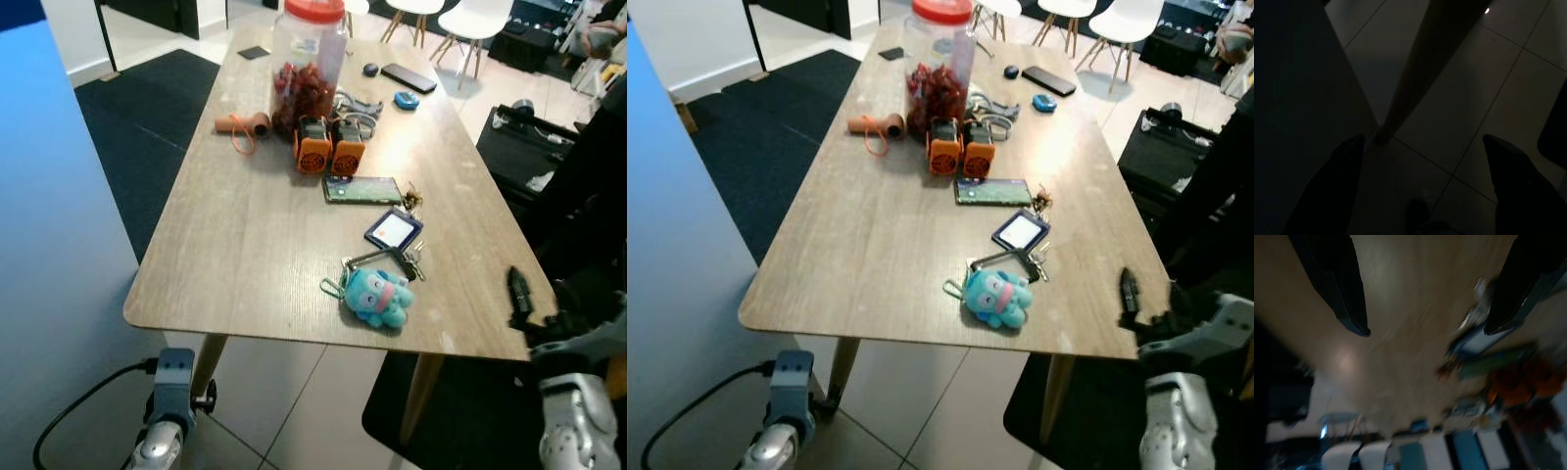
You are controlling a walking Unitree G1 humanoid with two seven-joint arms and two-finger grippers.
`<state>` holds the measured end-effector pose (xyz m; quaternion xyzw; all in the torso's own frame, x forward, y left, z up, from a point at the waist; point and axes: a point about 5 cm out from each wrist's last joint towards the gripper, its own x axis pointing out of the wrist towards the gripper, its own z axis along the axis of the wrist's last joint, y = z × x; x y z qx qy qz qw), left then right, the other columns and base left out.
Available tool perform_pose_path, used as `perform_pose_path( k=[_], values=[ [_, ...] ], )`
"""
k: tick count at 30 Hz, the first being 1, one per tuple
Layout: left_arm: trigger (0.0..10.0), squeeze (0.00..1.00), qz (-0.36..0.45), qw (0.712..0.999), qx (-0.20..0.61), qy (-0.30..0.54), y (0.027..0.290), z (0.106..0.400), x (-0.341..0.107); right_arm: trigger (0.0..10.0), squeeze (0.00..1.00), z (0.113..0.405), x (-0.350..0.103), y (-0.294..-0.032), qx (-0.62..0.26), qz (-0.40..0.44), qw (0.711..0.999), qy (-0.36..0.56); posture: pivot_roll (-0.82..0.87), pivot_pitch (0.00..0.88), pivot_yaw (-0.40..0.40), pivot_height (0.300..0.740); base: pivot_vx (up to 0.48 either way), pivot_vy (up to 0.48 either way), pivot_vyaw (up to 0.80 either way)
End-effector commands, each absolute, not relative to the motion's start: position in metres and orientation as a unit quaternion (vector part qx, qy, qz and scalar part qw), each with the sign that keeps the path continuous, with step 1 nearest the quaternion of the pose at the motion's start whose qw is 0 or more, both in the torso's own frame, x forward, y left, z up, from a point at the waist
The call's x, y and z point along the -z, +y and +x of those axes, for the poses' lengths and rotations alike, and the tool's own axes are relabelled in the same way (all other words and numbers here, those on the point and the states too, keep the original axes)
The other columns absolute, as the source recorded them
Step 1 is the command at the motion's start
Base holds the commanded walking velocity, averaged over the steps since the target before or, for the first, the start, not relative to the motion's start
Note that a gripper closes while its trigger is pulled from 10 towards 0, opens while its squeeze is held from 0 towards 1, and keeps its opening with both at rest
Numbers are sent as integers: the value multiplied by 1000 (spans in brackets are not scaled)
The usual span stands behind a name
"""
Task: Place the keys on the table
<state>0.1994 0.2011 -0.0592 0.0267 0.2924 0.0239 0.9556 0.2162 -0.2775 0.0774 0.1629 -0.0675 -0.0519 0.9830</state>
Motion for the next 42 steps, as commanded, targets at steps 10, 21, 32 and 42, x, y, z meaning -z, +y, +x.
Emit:
perform_pose_path(
  k=[10,21,32,42],
  values=[
    [10000,0,24,954,-28,298,203,190,63,10000,0,163,-31,-250,2,142,990,17,90,47,-122,740,0,0,0],
    [10000,0,18,953,-33,299,203,186,65,10000,0,114,15,-250,-4,94,984,150,84,51,-132,740,0,0,0],
    [10000,0,21,952,-24,305,199,189,65,10000,0,88,82,-255,87,60,919,381,72,45,-112,740,0,0,0],
    [10000,0,24,953,-21,302,199,196,62,10000,0,109,96,-237,98,63,886,449,88,43,-111,740,0,0,0]
  ],
)
